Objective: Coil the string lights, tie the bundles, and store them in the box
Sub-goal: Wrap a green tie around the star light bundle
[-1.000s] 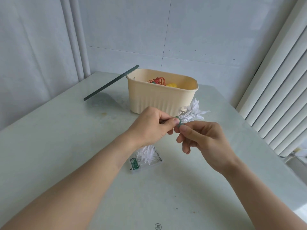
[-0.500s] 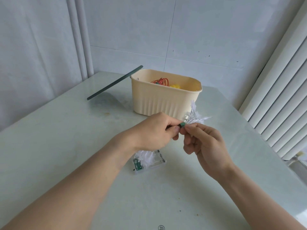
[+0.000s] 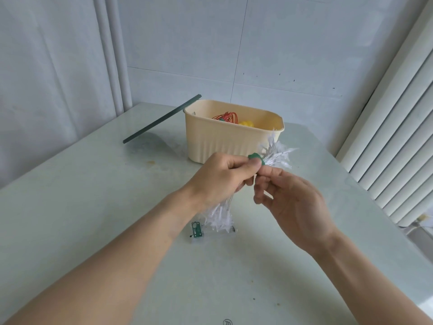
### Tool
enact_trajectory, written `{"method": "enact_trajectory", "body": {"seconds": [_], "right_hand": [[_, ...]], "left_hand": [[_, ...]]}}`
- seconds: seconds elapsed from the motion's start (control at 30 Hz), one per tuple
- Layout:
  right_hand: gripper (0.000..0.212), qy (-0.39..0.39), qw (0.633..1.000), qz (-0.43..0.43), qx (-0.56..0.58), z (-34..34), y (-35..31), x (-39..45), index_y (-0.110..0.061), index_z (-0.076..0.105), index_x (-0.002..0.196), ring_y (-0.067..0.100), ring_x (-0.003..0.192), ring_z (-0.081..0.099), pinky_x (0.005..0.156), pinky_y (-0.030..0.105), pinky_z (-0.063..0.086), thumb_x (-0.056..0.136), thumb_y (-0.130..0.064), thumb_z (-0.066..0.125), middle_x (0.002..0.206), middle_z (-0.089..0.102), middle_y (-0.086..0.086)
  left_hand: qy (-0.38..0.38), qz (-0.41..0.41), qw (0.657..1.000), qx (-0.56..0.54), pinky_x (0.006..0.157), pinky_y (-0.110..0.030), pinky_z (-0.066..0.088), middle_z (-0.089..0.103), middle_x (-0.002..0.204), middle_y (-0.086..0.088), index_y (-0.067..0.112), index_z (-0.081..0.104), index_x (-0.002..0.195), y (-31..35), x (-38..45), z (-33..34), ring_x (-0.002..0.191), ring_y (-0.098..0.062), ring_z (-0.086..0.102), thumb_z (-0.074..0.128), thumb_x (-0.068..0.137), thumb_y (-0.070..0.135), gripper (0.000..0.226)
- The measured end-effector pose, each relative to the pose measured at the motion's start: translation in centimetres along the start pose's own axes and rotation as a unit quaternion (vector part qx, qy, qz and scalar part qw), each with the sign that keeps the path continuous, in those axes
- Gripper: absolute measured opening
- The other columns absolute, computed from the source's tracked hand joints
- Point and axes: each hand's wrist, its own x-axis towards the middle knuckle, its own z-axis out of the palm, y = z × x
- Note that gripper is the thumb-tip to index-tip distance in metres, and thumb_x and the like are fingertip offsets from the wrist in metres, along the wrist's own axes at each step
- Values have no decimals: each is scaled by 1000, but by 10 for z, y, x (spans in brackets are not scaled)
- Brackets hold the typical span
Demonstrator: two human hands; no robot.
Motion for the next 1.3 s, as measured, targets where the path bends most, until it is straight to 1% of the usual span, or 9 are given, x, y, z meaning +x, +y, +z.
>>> {"method": "enact_trajectory", "body": {"seconds": [0.1,0.27,0.37,0.5,0.63,0.73,0.87,1.0,1.3], "right_hand": [[28,2,999,-38,19,9,0,-3,-11,79,82,18,73,68,74,26,52,89,-13,53,73,70,8],[15,52,997,22,51,5,0,1,-5,73,84,20,70,65,75,29,54,80,-18,66,77,67,9],[34,60,997,44,33,-2,2,2,-1,66,91,18,71,63,72,27,55,78,-32,70,87,66,14],[34,76,996,21,44,0,0,2,-1,65,74,17,68,61,70,24,53,87,-32,63,71,62,10],[29,125,991,33,25,-3,4,4,1,65,73,12,60,62,68,24,53,82,-26,68,65,63,9],[33,158,986,28,-34,-6,8,5,2,68,71,15,59,64,65,26,54,75,-30,72,59,64,10],[40,166,984,5,-69,-8,9,8,5,72,76,20,62,65,67,30,54,72,-35,74,63,67,13],[38,146,986,-3,-78,-7,9,7,2,74,78,21,70,69,71,26,55,71,-35,75,73,72,13],[20,111,989,-61,-73,-14,8,5,-4,70,92,23,69,66,70,29,56,75,-14,72,74,71,11]], "left_hand": [[53,6,998,-46,61,-39,33,52,70,-34,12,76,80,-2,2,5,63,-30,38,58,98,33,33],[113,-13,991,-74,55,-32,33,57,62,-11,3,75,76,-5,4,9,58,-25,38,61,97,19,30],[88,3,995,-54,57,-34,33,56,61,-19,-4,72,75,-3,2,12,60,-33,37,62,94,24,35],[49,15,998,30,57,-26,35,50,49,4,4,66,58,2,-3,18,58,-19,43,61,96,18,40],[77,21,991,104,67,-38,47,57,68,-17,-1,68,66,-7,-1,17,69,-28,53,65,92,26,38],[73,-14,991,110,73,-45,55,65,69,-15,7,75,71,-13,2,15,71,-32,61,66,88,35,35],[97,-25,990,100,77,-43,59,72,65,-3,17,79,72,-15,2,15,67,-16,69,68,89,34,26],[141,-53,987,65,74,-40,61,71,63,-8,9,77,66,-14,4,16,66,-19,71,67,88,22,27],[140,-123,977,-102,64,-31,59,74,79,-20,2,75,93,-11,7,11,63,-23,69,74,84,5,9]]}}
